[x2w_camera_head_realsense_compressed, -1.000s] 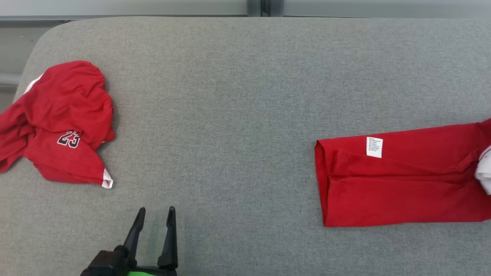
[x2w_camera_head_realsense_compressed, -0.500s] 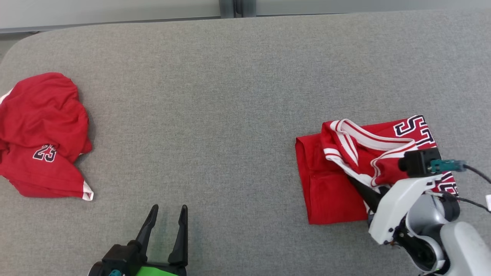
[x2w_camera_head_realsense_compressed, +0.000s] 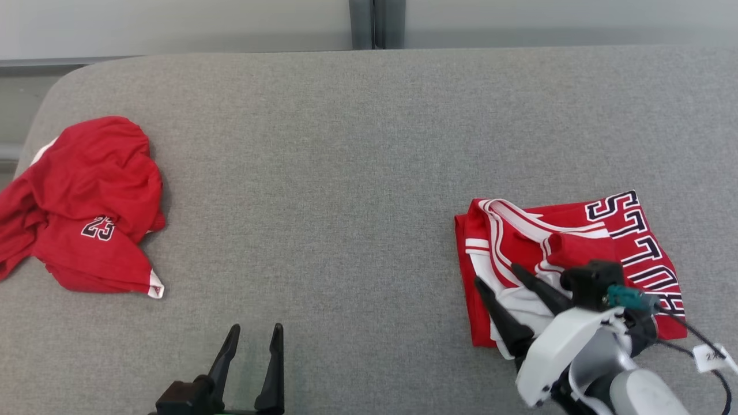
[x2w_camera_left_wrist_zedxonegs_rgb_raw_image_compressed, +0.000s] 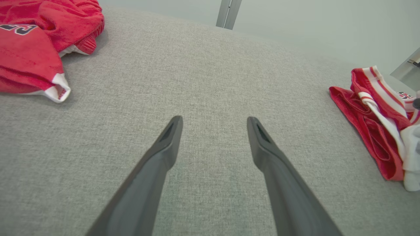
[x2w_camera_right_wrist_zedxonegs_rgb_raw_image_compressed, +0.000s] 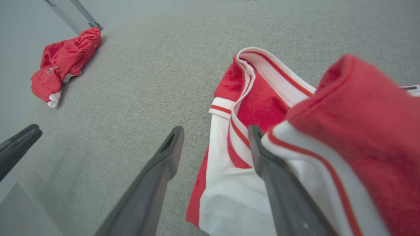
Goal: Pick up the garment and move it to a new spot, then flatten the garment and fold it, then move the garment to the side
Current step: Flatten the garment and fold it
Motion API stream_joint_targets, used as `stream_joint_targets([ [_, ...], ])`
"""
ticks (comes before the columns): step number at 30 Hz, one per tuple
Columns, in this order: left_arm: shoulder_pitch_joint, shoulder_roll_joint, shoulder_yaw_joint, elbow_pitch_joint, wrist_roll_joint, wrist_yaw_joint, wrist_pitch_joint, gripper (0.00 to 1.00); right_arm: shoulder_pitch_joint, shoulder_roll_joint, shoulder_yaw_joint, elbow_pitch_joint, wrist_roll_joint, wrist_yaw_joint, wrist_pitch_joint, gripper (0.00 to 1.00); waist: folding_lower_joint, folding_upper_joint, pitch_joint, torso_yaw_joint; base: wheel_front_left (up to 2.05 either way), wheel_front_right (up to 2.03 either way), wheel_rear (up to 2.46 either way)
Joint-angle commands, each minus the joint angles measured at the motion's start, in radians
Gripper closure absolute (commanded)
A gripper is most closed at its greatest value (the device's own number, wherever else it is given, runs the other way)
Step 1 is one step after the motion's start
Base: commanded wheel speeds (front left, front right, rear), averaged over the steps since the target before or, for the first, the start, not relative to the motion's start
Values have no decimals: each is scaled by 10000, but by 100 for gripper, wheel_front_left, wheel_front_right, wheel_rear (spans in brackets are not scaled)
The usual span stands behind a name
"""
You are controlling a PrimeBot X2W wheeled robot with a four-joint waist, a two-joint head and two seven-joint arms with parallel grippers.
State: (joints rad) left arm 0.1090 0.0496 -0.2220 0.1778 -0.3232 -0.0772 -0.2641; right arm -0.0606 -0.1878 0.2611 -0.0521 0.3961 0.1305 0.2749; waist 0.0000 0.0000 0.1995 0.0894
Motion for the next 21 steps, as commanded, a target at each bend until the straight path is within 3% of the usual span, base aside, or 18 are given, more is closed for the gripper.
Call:
stream_joint_targets([
  [1, 258, 21, 109, -9, -61, 66, -2, 0, 391, 48, 216, -365, -30, 4, -231, 0, 0, 0, -431, 125, 0, 0, 0],
  [5, 687, 20, 371, 22, -57, 94, -2, 0, 1203, -247, 102, -1415, -165, -2, -1214, 0, 0, 0, -991, 12, 0, 0, 0],
  [8, 1023, 21, 543, 20, -24, 118, -2, 0, 1791, -405, -712, -1631, -173, -2, -2251, 0, 0, 0, -1511, -109, 0, 0, 0],
  [15, 1501, 19, 680, -153, -41, 185, -2, 0, 2816, -634, -3389, 202, -1480, 1, -4943, 0, 0, 0, -2243, -79, 0, 0, 0],
  [21, 1648, 19, 970, -110, 80, 168, -2, 0, 2734, -370, -5006, 1989, -2269, 2, -5404, 0, 0, 0, -2387, 56, 0, 0, 0],
])
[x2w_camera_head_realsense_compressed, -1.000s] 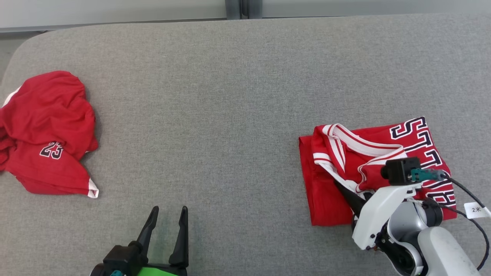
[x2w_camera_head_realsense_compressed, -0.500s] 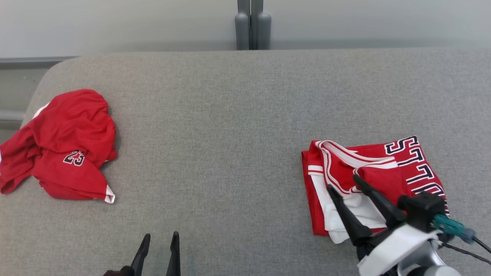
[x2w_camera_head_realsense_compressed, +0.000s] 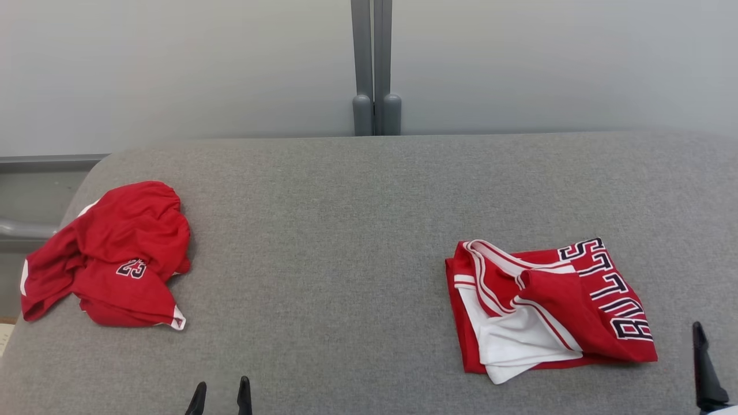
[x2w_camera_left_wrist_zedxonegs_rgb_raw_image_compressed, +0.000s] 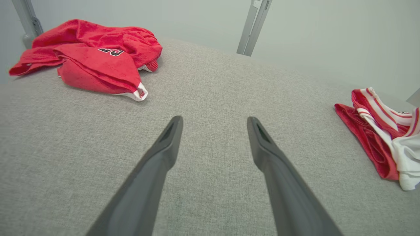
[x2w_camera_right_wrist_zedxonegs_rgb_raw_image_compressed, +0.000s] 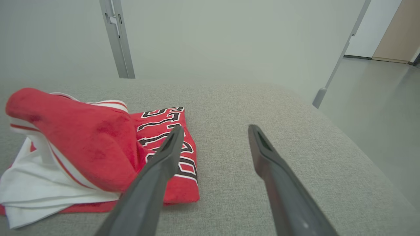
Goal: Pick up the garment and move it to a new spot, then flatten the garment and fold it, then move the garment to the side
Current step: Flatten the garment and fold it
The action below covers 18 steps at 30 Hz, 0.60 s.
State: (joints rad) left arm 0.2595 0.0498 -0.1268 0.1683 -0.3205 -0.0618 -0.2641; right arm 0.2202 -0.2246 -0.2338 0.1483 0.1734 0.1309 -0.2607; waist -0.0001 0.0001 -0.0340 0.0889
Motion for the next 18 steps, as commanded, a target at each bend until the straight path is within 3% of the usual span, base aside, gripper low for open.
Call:
stream_joint_targets([
  [1, 184, 20, 192, -41, 56, 3, -2, 0, 16, 198, -421, 151, -292, -2, -45, 0, 1, -1, -76, 136, 0, 0, 0],
  [5, 274, 17, 460, -144, 82, -71, -2, 0, 138, 465, -709, 151, -415, -3, -50, 0, 1, -1, -74, 197, 0, 0, 0],
  [18, 51, 19, 668, -348, 495, -472, -2, 0, -250, 411, 273, -288, -207, -3, -52, 0, 1, -1, 76, 245, 0, 0, 0],
])
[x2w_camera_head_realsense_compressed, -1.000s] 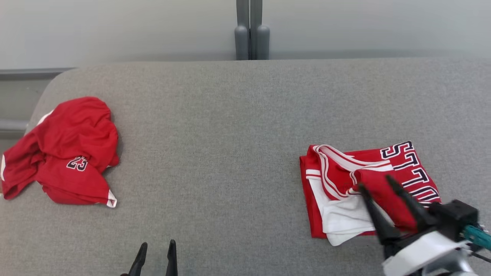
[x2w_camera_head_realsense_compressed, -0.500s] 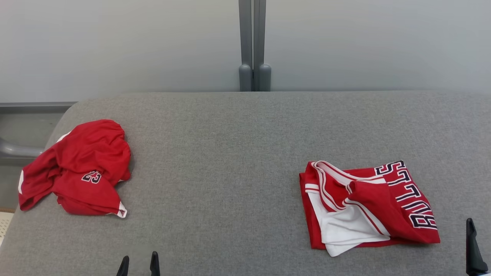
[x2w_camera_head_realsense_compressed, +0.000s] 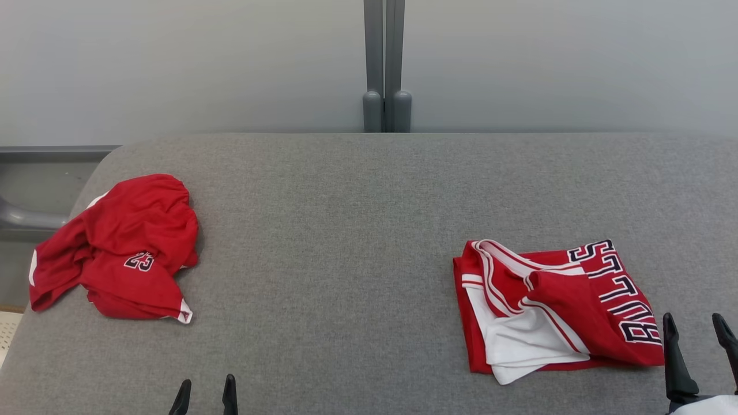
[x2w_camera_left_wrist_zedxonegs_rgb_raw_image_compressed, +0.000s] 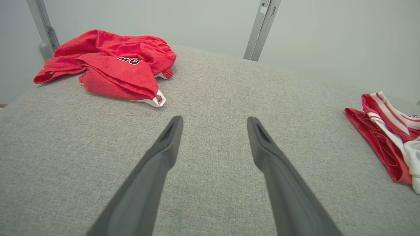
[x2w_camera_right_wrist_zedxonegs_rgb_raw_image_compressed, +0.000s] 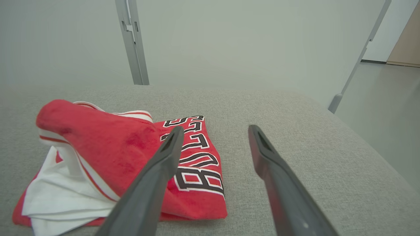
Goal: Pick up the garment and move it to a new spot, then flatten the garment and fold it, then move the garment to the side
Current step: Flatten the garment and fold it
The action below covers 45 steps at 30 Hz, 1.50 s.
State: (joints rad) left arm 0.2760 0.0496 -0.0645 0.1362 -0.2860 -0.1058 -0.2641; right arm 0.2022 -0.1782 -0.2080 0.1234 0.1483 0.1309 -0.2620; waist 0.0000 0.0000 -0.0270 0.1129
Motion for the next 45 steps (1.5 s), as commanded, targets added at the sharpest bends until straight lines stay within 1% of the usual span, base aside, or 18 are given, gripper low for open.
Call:
stream_joint_targets([
  [1, -149, 20, 62, -30, 173, -55, -2, 0, -106, -52, 52, -62, 34, -3, -39, 0, 0, 0, 15, 5, 0, 0, 0],
  [6, -246, 19, 145, -90, 176, -93, -2, 0, -607, -200, 126, -264, 232, -3, -39, 0, 0, 0, 149, -39, 0, 0, 0],
  [7, -270, 19, 146, -105, 189, -104, -2, 0, -755, -276, 156, -182, 301, -3, -35, 61, 0, 0, 210, -52, 0, 0, 0],
  [8, -306, 20, 149, -125, 198, -116, -2, 0, -899, -358, 265, -2, 397, -2, -32, 100, 0, 0, 270, -69, 0, 0, 0],
  [11, -487, 17, 65, -150, 243, -149, -2, 0, -1804, -754, 795, 1152, 340, -2, -15, 100, 0, 0, 649, -162, 0, 0, 0],
  [16, -704, 20, -92, -8, 306, -170, -2, 0, -3356, -985, 2116, 3438, 99, -3, 579, 100, 0, 0, 988, -201, 0, 0, 0],
  [19, -820, 20, -202, 64, 325, -178, -2, 0, -4076, -884, 2460, 4473, -6, -5, 584, 100, 0, 0, 1074, -108, 0, 0, 0],
  [22, -857, 22, -215, 111, 323, -152, -2, 0, -4252, -751, 2860, 5035, -32, -3, 427, 100, 0, 0, 1052, 53, 0, 0, 0],
  [25, -759, 20, -145, 98, 269, -97, -2, 0, -3925, -738, 3520, 5030, 181, -3, 259, 100, 0, 0, 951, 174, 0, 0, 0],
  [29, -553, 20, -72, 36, 234, -46, -1, 0, -3333, -837, 4566, 4542, 617, -3, 147, 100, 0, 0, 836, 261, 0, 0, 0],
  [32, -464, 20, -42, -11, 202, -13, -1, 0, -3019, -896, 5533, 4071, 869, -3, 119, 100, 0, 0, 799, 254, 0, 0, 0],
  [35, -413, 20, -102, -13, 172, -5, -1, 0, -2923, -873, 6164, 3840, 1104, -3, 221, 100, 0, 0, 764, 213, 0, 0, 0],
  [40, -455, 20, -201, 60, 98, 41, -1, 0, -3417, -638, 6757, 4101, 1212, -3, 378, 100, 0, 0, 721, 117, 0, 0, 0],
  [45, -491, 20, -249, 146, 121, 40, -1, 0, -4002, -357, 7060, 4590, 1103, -3, 285, 100, 0, 0, 633, 87, 0, 0, 0],
])
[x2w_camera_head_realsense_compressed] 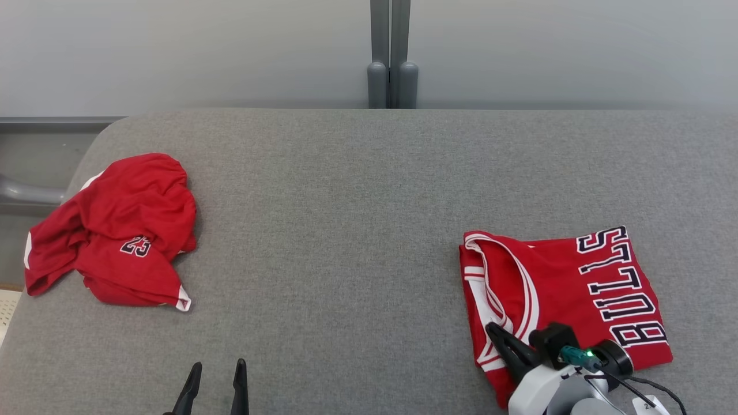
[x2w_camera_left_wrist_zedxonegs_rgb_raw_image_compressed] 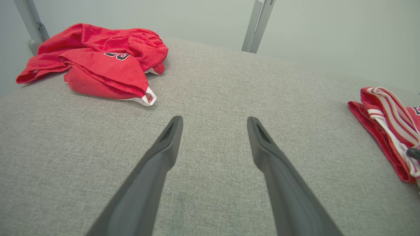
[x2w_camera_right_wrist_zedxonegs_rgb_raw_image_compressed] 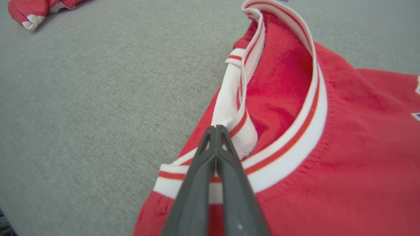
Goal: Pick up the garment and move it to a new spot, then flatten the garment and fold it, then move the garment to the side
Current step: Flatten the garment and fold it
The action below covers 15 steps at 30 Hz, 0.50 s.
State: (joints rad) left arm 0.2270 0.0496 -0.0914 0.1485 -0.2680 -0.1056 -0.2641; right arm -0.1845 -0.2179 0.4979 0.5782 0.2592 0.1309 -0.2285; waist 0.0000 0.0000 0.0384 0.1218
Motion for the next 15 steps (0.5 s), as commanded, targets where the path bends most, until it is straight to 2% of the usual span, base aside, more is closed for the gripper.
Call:
stream_joint_targets([
  [1, -5, 20, 29, 36, -54, 36, -1, 0, -248, 107, 91, 165, -28, -3, -74, 100, 0, 0, -40, -7, 0, 0, 0],
  [8, -52, 20, -105, 150, -133, 5, -1, 0, -850, 626, 601, 939, 139, -3, -163, 100, 0, 0, -227, 51, 0, 0, 0],
  [12, 54, 20, -89, 49, -170, 74, -1, 0, -692, 525, 301, 332, 344, -3, -335, 100, 0, 0, -420, 139, 0, 0, 0],
  [14, 180, 20, -4, -52, -152, 94, -1, 0, -338, 324, -199, -398, 256, -3, -370, 68, 0, 0, -524, 149, 0, 0, 0],
  [15, 223, 20, 46, -129, -163, 109, -1, 0, -133, 223, -563, -1030, 133, -3, -364, 6, 0, 0, -559, 141, 0, 0, 0],
])
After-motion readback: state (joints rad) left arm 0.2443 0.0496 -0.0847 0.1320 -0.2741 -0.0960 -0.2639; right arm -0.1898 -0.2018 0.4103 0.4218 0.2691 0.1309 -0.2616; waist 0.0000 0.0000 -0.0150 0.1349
